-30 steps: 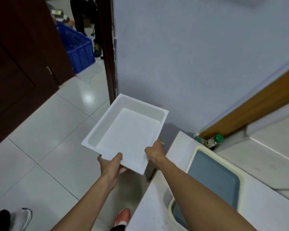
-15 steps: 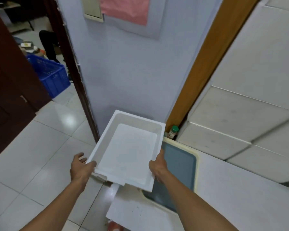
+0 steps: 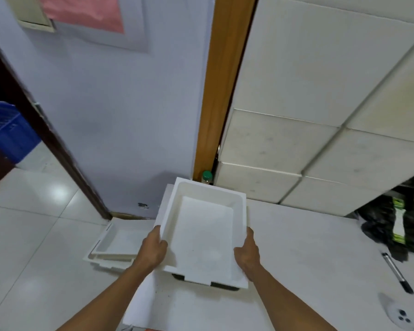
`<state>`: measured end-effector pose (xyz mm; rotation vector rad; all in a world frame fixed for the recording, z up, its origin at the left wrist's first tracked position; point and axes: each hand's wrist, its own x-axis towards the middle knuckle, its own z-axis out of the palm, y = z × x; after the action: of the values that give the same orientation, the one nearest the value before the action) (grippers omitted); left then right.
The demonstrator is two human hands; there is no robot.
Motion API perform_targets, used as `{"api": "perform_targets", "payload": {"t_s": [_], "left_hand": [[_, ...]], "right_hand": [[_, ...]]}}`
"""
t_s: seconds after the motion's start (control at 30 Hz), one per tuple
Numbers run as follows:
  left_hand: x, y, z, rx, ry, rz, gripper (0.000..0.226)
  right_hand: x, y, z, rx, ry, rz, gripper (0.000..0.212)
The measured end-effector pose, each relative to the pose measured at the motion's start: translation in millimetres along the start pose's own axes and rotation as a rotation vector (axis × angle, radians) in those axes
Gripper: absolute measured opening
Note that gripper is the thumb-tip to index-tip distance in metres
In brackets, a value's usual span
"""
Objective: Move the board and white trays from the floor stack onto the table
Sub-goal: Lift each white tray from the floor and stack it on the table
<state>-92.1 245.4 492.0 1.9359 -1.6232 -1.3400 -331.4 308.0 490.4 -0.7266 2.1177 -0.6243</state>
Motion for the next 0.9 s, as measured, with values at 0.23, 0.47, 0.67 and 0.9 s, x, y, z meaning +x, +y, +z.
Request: {"api": "perform_targets", "payload": {"t_s": [0.23, 0.47, 0.67, 0.9], "left_hand": [[9, 18, 36, 0.025, -0.047, -0.036, 0.037], [16, 10, 32, -0.199, -0.205, -0.252, 0.037], [20, 2, 42, -0.249, -0.255, -0.293, 0.043], [17, 15, 30, -0.333, -0.292, -0.291, 0.05]], "right_hand": [[20, 18, -22, -0.006, 0.016, 0.041, 0.074], [29, 26, -17, 0.139, -0.114, 0.171, 0.077], [43, 35, -16, 0.09, -0.031, 0.269, 0.063], [36, 2, -4, -0.439, 0.139, 0.164, 0.087]]}}
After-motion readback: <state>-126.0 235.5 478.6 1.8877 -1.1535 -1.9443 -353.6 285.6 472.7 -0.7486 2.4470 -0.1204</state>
